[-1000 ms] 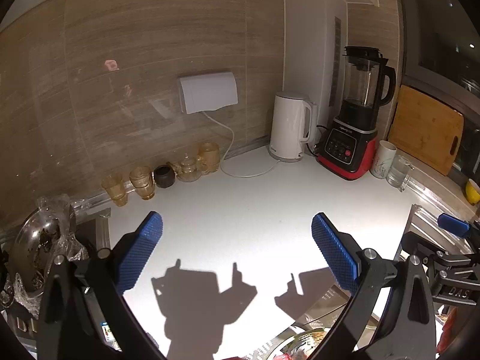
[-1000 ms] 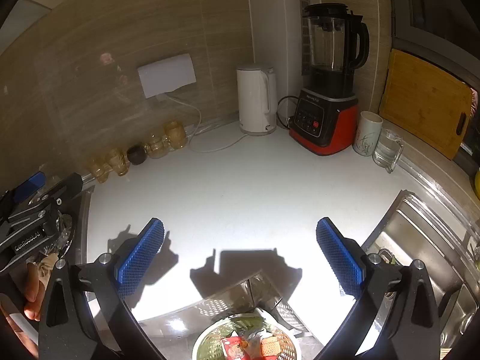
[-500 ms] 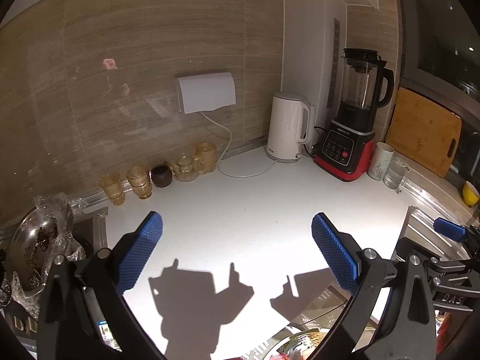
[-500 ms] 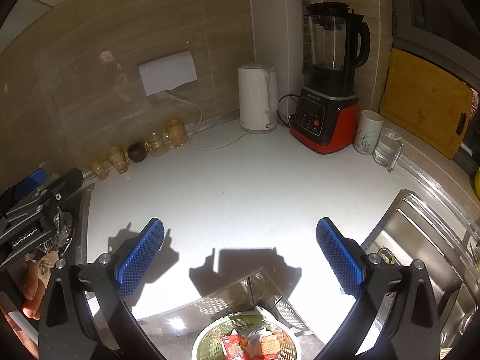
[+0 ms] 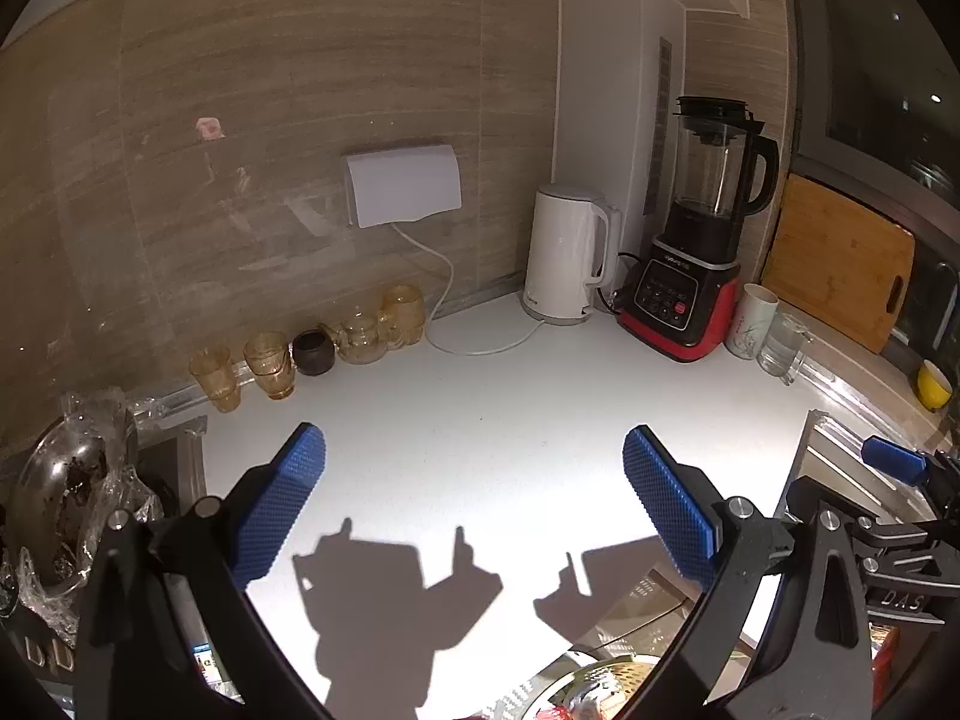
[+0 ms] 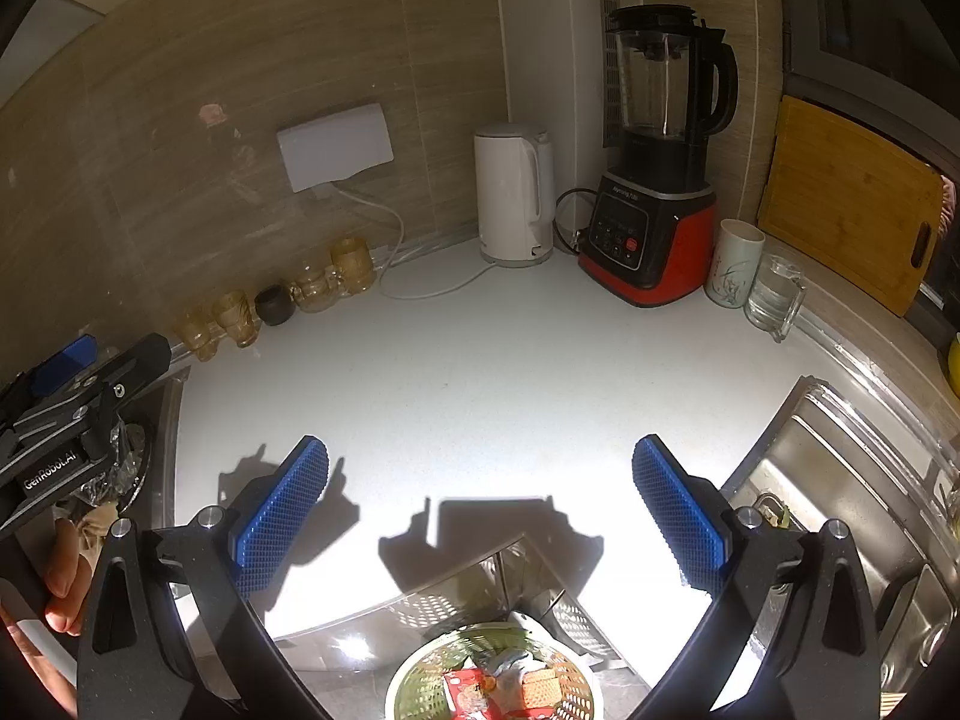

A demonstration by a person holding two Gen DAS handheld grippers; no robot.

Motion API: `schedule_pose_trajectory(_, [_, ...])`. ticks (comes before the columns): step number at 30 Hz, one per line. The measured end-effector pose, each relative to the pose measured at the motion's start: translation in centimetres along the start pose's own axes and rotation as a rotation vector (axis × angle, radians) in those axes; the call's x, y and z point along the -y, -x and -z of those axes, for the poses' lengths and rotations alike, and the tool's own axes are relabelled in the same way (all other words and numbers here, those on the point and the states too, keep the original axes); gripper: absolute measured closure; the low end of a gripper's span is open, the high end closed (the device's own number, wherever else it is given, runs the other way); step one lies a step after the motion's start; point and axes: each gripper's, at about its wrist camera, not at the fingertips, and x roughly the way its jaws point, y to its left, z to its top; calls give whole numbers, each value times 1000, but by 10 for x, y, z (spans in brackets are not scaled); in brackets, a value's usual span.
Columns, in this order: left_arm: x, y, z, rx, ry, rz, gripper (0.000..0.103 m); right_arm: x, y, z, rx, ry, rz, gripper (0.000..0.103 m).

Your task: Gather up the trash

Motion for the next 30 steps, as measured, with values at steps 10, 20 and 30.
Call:
schedule_pose_trajectory(10, [-1,-1,-1,-5,-17,20,8,0,1,-1,1,-2,6,2])
schedule_pose_trajectory(20, [3,-2,-2,9,-34,9,8,0,2,-1,1,3,4,2])
schedule_pose_trajectory(30, [-2,-7,-2,-20,-19,28,8,0,0,-1,-2,4,3,2])
